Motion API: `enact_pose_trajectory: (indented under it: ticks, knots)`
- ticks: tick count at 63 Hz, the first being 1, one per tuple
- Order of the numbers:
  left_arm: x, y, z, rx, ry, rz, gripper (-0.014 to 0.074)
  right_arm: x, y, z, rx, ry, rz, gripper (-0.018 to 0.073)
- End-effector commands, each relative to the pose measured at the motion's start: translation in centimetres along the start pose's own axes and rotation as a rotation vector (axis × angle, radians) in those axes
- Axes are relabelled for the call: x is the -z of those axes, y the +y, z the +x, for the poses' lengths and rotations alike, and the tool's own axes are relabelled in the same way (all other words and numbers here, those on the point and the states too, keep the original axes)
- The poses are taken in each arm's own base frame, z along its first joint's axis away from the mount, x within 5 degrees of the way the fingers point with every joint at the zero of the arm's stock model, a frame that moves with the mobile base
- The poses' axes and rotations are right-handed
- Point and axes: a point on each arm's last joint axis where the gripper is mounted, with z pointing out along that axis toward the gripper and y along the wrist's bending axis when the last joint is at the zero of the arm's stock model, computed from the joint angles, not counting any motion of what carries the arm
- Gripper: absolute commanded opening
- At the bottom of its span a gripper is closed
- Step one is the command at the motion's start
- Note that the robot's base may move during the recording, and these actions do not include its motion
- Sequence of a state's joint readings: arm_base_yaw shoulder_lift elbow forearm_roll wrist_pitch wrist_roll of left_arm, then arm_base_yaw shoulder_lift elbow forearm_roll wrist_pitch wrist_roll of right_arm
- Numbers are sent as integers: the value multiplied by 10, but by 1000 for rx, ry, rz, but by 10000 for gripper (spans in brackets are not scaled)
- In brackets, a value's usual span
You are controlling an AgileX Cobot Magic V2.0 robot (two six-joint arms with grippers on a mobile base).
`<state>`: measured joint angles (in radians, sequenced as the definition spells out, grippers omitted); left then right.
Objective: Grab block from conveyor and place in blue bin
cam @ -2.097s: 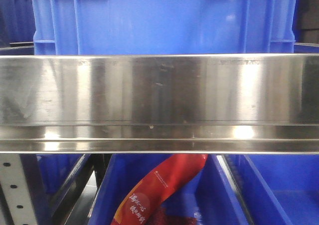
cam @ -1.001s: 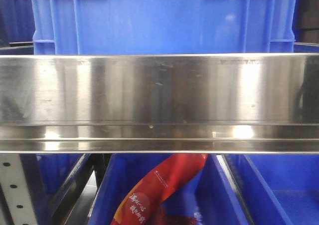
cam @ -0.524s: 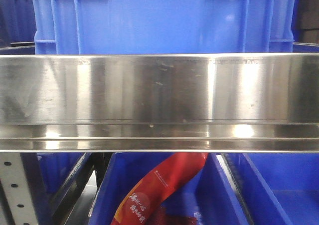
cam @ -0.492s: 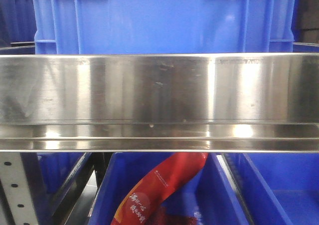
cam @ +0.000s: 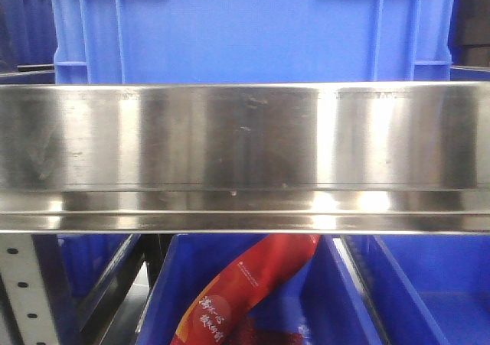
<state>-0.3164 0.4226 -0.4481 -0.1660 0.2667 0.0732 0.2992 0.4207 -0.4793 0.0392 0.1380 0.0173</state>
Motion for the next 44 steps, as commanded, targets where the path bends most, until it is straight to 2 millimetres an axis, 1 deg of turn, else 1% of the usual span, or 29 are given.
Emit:
enact_pose_trajectory:
  ticks: [1, 8, 13, 20, 28, 44]
  knots:
    - [19, 4, 9, -17, -14, -59, -111, 13, -2, 9, 10, -42, 19, -162]
    - [42, 8, 11, -37, -115, -155, -111, 23, -4, 23, 10, -17, 33, -162]
    - [51, 8, 13, -39, -166, -209, -111, 27, -3, 25, 10, 0, 33, -162]
    - [60, 9, 14, -41, -208, -270, -111, 30, -3, 24, 11, -12, 32, -162]
    - [65, 9, 14, -44, -239, -328, -111, 30, -3, 24, 11, -10, 32, -162]
    - [66, 10, 14, -44, -242, -373, -111, 30, -3, 24, 11, -13, 32, -162]
